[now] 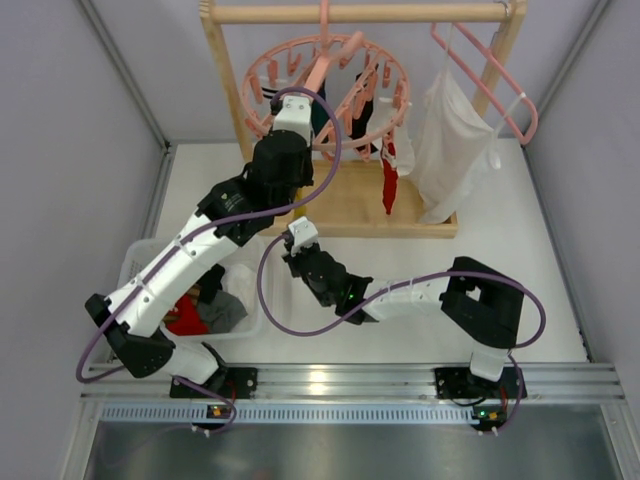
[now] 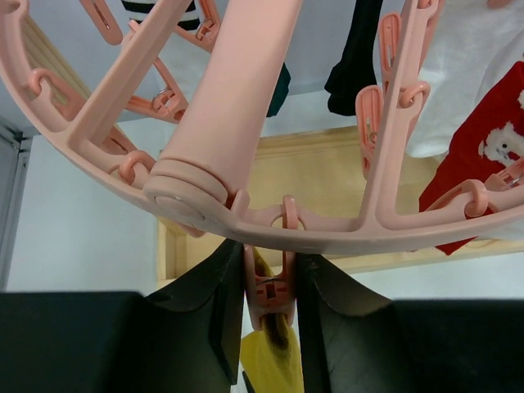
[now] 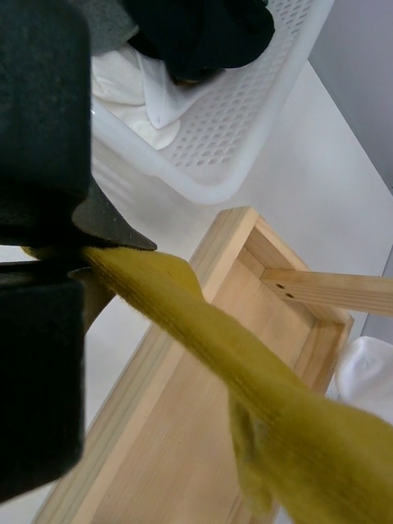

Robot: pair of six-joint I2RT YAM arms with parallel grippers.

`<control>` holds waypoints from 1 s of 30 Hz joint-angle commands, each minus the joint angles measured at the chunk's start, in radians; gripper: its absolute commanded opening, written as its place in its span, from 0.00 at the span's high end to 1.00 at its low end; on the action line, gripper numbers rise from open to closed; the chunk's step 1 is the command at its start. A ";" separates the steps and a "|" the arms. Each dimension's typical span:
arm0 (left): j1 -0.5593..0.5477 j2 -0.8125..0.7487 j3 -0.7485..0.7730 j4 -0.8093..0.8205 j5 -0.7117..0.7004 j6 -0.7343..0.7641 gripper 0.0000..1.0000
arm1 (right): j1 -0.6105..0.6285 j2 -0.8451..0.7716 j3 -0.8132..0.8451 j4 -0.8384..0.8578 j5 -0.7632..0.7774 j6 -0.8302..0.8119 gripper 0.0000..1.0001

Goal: Remove the socks clipped to the hanger

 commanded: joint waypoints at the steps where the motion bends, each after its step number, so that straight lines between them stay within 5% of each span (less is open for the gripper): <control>1: 0.001 -0.003 0.043 0.060 -0.017 0.000 0.76 | 0.028 -0.027 -0.022 0.028 -0.005 0.018 1.00; 6: 0.001 -0.014 0.027 0.060 -0.017 -0.012 0.90 | 0.036 -0.061 -0.105 0.053 0.009 0.054 1.00; 12: 0.001 -0.035 0.017 0.061 -0.008 -0.027 0.87 | 0.045 -0.110 -0.220 0.084 0.024 0.099 1.00; 16: 0.001 -0.080 -0.016 0.058 0.011 -0.047 0.46 | 0.060 -0.189 -0.269 0.053 0.020 0.085 1.00; 19: 0.000 -0.132 -0.071 0.052 -0.010 -0.055 0.34 | 0.062 -0.258 -0.311 0.004 -0.011 0.094 1.00; 23: 0.000 -0.272 -0.160 0.052 -0.030 -0.079 0.02 | 0.060 -0.338 -0.315 -0.123 -0.113 0.096 1.00; 30: 0.000 -0.573 -0.379 0.045 -0.029 -0.099 0.02 | 0.062 -0.417 -0.195 -0.312 -0.446 0.008 1.00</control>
